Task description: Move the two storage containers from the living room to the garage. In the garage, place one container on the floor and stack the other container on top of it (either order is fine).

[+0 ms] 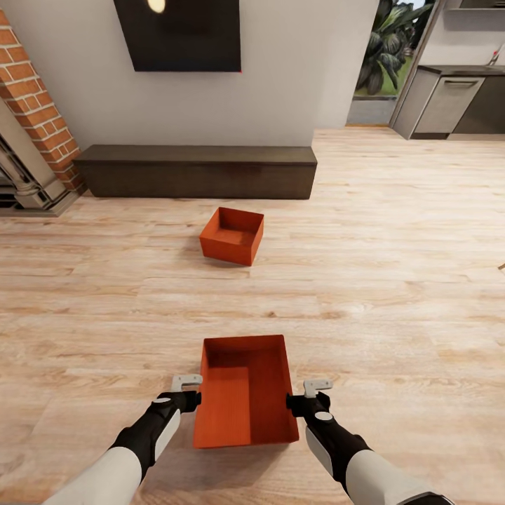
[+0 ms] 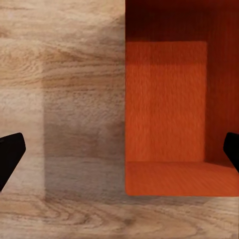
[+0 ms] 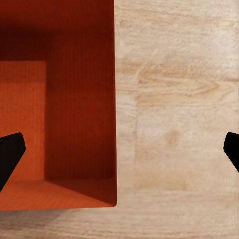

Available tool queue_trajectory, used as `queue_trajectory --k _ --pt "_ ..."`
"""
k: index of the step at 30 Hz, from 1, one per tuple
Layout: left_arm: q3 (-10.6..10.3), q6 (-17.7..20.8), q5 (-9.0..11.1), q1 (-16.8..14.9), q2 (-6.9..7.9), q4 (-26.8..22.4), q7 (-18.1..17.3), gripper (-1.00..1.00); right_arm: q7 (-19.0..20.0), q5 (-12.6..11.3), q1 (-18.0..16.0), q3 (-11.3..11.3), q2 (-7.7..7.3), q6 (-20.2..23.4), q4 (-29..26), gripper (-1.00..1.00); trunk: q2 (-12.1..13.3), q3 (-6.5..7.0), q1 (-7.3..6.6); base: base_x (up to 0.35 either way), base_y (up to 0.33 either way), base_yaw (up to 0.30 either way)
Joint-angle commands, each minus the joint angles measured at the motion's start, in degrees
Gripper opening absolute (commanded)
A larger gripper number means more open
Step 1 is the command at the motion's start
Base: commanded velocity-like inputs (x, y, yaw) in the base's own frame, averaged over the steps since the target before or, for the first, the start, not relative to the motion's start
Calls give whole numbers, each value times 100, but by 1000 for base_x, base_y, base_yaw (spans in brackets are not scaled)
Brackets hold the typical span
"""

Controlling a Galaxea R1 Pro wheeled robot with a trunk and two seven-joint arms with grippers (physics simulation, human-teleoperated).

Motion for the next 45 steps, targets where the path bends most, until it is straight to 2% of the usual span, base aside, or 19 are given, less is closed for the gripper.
queue_trajectory --k 1,20,29,45 --pt "-3 34 16 0 -3 -10 22 100 -31 -56 -4 47 -1 -25 6 100 -43 -22 22 0 0 0" --pt "-2 29 23 0 -3 25 22 100 -74 -39 -4 61 -8 -10 6 100 -805 -363 440 0 0 0" --pt "-11 20 200 0 8 68 22 100 -75 -49 -4 74 -8 23 2 100 -1166 -525 637 0 0 0" --pt "-11 20 219 0 8 60 29 100 -73 -39 -4 86 -2 7 -3 100 -1808 -812 989 0 0 0"
